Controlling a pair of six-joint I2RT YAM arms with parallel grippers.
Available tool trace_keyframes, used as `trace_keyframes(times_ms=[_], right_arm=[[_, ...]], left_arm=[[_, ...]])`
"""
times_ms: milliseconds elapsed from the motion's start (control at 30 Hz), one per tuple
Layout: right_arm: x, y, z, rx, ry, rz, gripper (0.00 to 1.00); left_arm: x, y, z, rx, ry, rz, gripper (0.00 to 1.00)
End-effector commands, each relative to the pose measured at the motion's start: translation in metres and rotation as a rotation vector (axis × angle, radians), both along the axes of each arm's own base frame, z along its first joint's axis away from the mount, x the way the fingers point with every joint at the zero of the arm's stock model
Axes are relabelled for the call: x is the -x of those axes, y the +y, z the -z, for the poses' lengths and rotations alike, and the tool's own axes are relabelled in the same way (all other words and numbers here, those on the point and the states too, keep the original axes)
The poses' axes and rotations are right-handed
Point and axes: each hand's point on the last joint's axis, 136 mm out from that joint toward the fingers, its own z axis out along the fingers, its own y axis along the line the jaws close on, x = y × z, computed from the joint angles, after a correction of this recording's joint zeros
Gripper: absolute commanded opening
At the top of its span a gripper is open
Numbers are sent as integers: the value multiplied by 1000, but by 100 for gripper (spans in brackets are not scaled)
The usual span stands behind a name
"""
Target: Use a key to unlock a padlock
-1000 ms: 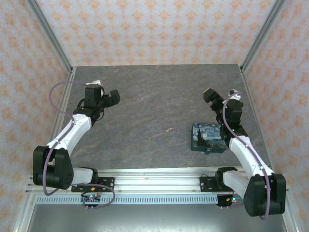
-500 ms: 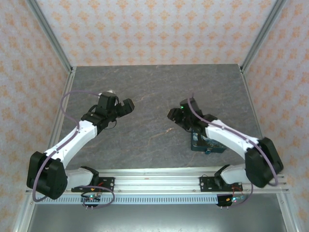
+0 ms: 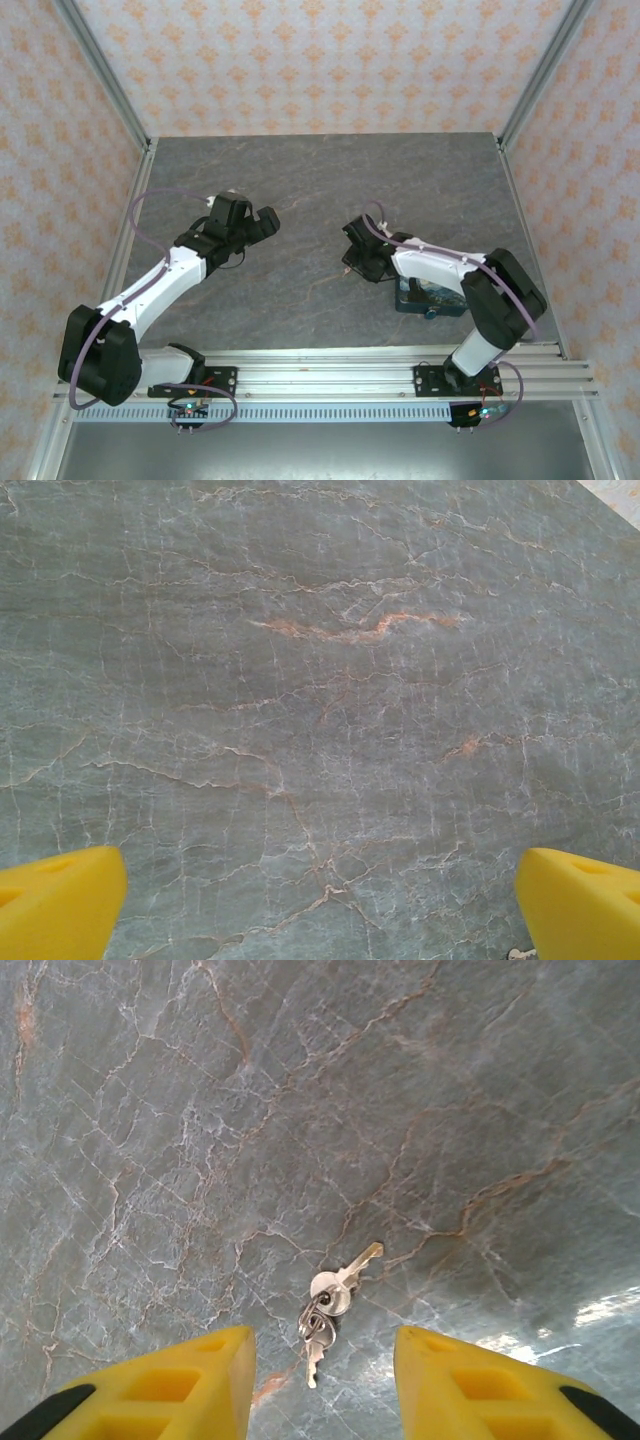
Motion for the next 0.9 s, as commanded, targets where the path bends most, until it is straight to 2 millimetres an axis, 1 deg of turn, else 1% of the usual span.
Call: trace_keyframes(times_ms=[0,233,433,600,667,700,867], right_arm=[[0,-6,4,64,18,35,41],[-3,0,9,123,45,11,40],[-1,6,17,173,82,-12,40],[-1,2,23,202,91,-5,38],[-1,2,25,212,96,-6,37],[-1,2,26,214,100,-7,35],[0,3,31,235,119,-25,34]], left_arm=[[-3,-2,3,12,-7,-10,100],[-5,-7,13,31,0,3,100],[-7,-10,20,39,10,18,100],[-9,-13,21,45,10,28,100],[-10,-14,22,45,13,32,100],[-10,-15,22,45,13,35,100],[-12,-16,22,47,11,39,100]])
